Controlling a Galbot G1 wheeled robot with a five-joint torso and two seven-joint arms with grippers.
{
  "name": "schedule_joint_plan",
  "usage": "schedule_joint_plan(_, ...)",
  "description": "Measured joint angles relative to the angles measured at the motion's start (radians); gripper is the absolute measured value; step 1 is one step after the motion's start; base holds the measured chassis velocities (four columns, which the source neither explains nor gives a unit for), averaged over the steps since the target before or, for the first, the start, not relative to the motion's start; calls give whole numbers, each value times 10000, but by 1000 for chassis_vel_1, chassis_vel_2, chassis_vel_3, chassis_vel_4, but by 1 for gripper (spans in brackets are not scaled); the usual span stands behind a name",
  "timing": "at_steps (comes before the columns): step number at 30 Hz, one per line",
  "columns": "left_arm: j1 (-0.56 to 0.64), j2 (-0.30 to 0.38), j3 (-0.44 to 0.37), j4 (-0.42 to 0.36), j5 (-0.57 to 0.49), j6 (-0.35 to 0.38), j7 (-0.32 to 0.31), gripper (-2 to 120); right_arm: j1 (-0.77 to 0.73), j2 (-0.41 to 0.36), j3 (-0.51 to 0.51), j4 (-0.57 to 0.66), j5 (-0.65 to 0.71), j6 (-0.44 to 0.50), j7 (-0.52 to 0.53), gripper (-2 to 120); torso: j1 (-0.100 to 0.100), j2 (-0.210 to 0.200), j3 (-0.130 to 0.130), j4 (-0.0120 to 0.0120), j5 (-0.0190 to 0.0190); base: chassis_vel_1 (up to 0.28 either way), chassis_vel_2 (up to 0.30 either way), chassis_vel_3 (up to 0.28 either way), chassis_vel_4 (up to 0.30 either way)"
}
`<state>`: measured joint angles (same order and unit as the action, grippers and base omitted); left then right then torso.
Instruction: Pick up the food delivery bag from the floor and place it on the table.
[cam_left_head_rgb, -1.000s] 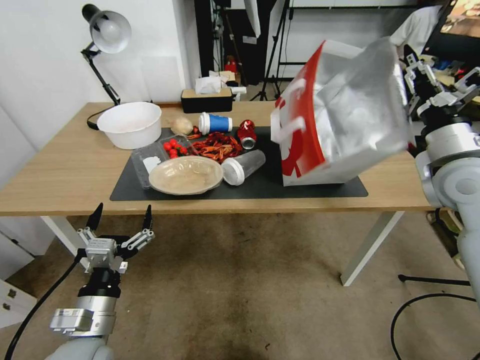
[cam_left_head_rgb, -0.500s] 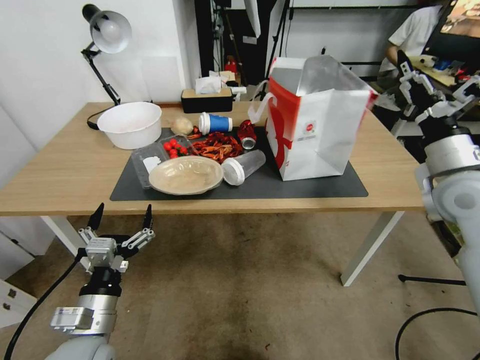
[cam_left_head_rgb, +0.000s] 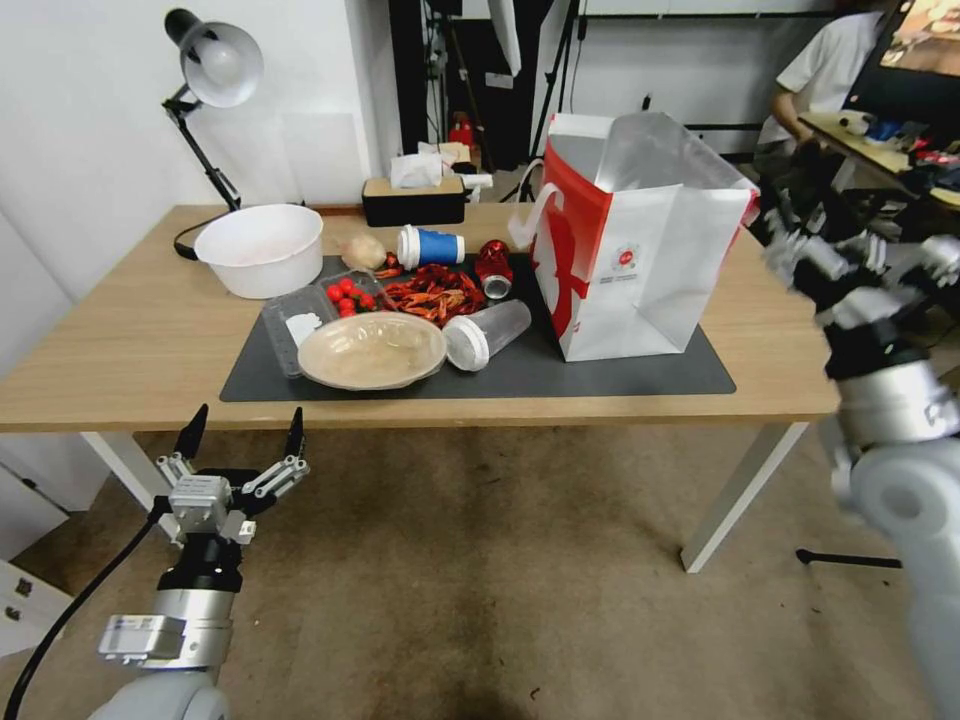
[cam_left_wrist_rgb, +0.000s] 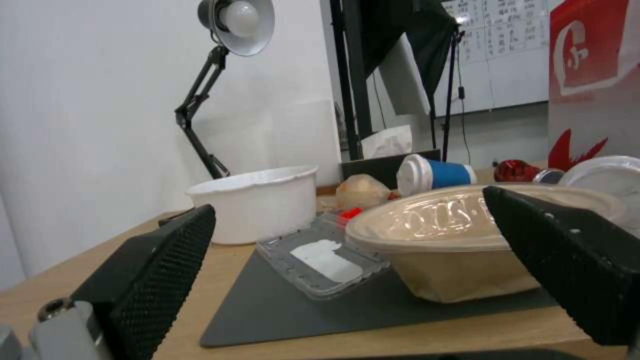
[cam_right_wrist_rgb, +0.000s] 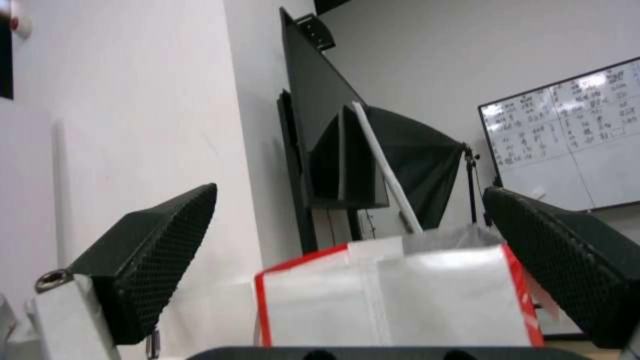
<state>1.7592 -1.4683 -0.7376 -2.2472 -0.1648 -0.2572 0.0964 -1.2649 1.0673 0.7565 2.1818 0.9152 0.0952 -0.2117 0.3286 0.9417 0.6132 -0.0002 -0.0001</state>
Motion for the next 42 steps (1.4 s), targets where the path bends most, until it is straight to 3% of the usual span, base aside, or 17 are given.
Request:
schedule_joint_plan(7,25,0,-4,17,3,-2,-11,100,-915,726,-53,69,-1500,475,-714,100,0,0,0,1,1,0,0,0,0)
schedule_joint_plan(14,-2,44,-49,184,54,27,28,100,-1685,1521,-245,74,-2769,774,-783,100,0,0,0,1,0,0,0,0,0)
schedule_joint_plan(22,-57,27,-34,532,54,26,277,100,-2176,2479,-368,33,-3857,1093,-985,100,0,0,1,2,0,0,0,0,0)
schedule_joint_plan(27,-89,23,-30,594,53,26,300,100,-2318,2672,-338,19,-4088,1088,-1068,100,0,-1,1,2,0,0,0,0,0)
schedule_joint_plan(34,-357,8,-39,1539,101,-264,483,100,-3040,3774,-529,-673,-5625,1210,-860,100,0,-1,1,1,0,0,0,0,0)
schedule_joint_plan(42,-441,7,-27,1909,122,-523,545,100,-3495,4255,-722,-1134,-6090,1282,-617,100,0,-1,1,1,1,0,0,0,0)
